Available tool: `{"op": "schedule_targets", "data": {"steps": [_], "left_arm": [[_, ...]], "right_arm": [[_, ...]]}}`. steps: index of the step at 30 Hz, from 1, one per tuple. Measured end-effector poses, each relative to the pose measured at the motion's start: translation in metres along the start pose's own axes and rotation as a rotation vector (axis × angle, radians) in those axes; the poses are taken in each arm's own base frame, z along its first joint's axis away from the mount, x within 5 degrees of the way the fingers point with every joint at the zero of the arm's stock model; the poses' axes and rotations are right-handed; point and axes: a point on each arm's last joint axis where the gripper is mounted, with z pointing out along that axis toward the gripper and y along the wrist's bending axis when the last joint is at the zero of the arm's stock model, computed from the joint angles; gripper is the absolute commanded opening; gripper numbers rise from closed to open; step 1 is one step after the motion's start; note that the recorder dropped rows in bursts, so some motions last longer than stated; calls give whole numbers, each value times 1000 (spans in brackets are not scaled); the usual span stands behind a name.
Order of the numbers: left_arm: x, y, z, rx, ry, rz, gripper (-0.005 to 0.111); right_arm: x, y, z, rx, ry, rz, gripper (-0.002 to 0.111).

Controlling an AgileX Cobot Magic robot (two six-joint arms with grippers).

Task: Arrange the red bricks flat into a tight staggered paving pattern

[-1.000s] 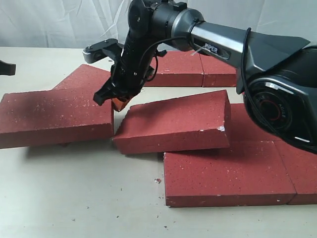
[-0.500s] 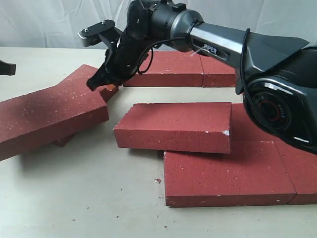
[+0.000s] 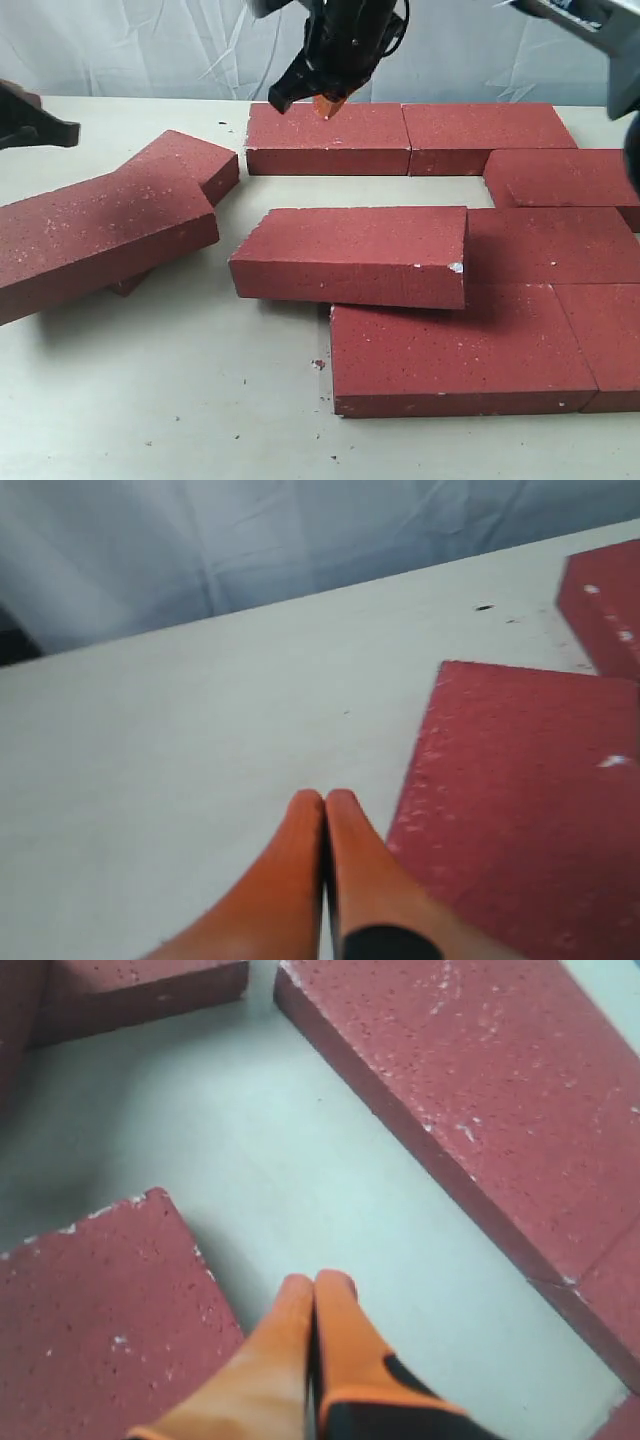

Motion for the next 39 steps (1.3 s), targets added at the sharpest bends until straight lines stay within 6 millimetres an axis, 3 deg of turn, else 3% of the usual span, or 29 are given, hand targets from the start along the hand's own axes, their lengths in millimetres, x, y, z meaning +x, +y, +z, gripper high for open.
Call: {"op": "schedule_targets", "data": {"steps": [4,6,9,11,15,20,26,39], "left_arm": [[-7,-35,-1,103,-39,123,0],[-7,-55,2,165,-58,172,0],[-4,-68,7,204,-52,200,0],[-2,-77,8,230,-46,225,0],[-2,-80,6,207,101,248,0],[-6,-93,-1,239,230,257,0],[3,-111,2,379,383,296,0],[20,-130,44,460,540,294,0]], "right_arm": [[18,-5,-29,20,10,2,-1],[52,-8,-51,11,61,36,-1],[87,-14,-76,34,44,77,-1],[125,-13,-89,40,16,129,-1],[169,1,-80,22,86,141,-1],[197,4,-59,84,136,85,-1],[204,5,-49,97,127,51,-1],[204,4,-29,79,161,30,-1]]}}
